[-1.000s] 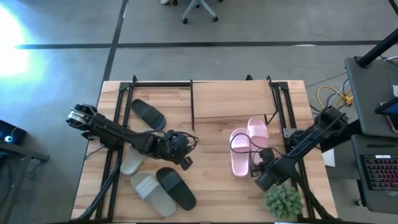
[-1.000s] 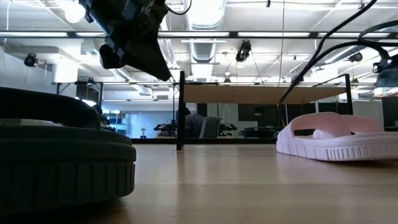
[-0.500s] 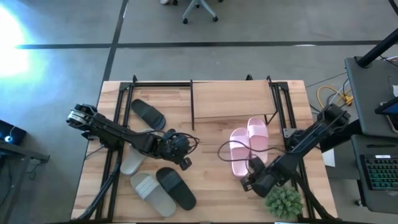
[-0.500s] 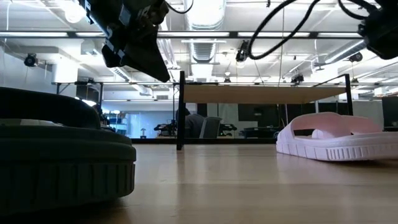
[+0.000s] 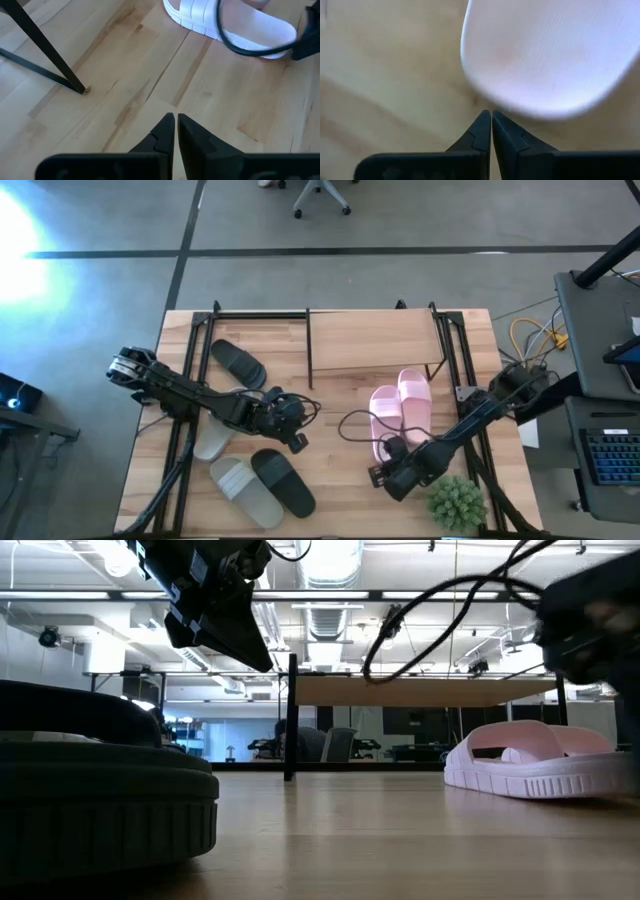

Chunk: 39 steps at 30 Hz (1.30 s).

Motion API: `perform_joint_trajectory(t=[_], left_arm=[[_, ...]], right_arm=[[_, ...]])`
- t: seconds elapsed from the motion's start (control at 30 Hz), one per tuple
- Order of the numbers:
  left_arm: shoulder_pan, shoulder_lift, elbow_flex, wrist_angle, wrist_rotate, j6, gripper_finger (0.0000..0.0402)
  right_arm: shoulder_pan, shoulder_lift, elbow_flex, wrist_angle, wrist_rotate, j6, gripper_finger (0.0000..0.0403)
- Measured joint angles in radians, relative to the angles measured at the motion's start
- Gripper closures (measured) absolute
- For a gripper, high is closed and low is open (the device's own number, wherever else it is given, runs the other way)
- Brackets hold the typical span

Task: Pick and place slides into the shelf
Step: Adjust the pink slides on the table, then put the bottom gray slide on the shelf

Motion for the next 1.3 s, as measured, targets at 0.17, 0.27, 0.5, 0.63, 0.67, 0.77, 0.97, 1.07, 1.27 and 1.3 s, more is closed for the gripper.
perform_joint_trajectory(t=[0.17,0.27,0.5,0.63,0.67,0.77,0.97,1.07,1.27,1.3], left_arm=[[0.000,0.000,-0.005,0.000,0.001,-0.001,0.0394],[0.000,0.000,-0.010,0.000,0.006,-0.001,0.0394],[-0.002,-0.004,-0.012,-0.009,0.048,-0.010,0.0394],[-0.010,-0.030,-0.012,-0.140,0.101,-0.105,0.0394],[-0.021,-0.042,-0.012,-0.188,0.117,-0.127,0.0394],[-0.067,-0.082,-0.012,-0.292,0.150,-0.152,0.0394],[-0.144,-0.124,-0.011,-0.326,0.154,-0.170,0.0382],[-0.176,-0.127,-0.011,-0.390,0.182,-0.240,0.0354],[-0.243,-0.145,-0.010,-0.455,0.323,-0.349,0.0286],[-0.255,-0.148,-0.007,-0.456,0.332,-0.365,0.0279]], right_arm=[[-0.036,0.002,0.000,-0.059,0.062,0.049,0.0394],[-0.050,-0.018,-0.001,-0.142,0.068,0.068,0.0394],[-0.048,-0.101,-0.001,-0.123,0.092,-0.059,0.0394],[-0.046,-0.155,-0.002,-0.012,0.089,-0.213,0.0394],[-0.046,-0.167,-0.002,0.016,0.089,-0.245,0.0394],[-0.045,-0.190,-0.001,0.056,0.109,-0.286,0.0394],[-0.046,-0.196,-0.002,0.061,0.162,-0.306,0.0377],[-0.046,-0.196,-0.002,0.072,0.158,-0.320,0.0349],[-0.044,-0.197,-0.002,0.092,0.141,-0.334,0.0279],[-0.044,-0.196,-0.002,0.091,0.140,-0.334,0.0269]])
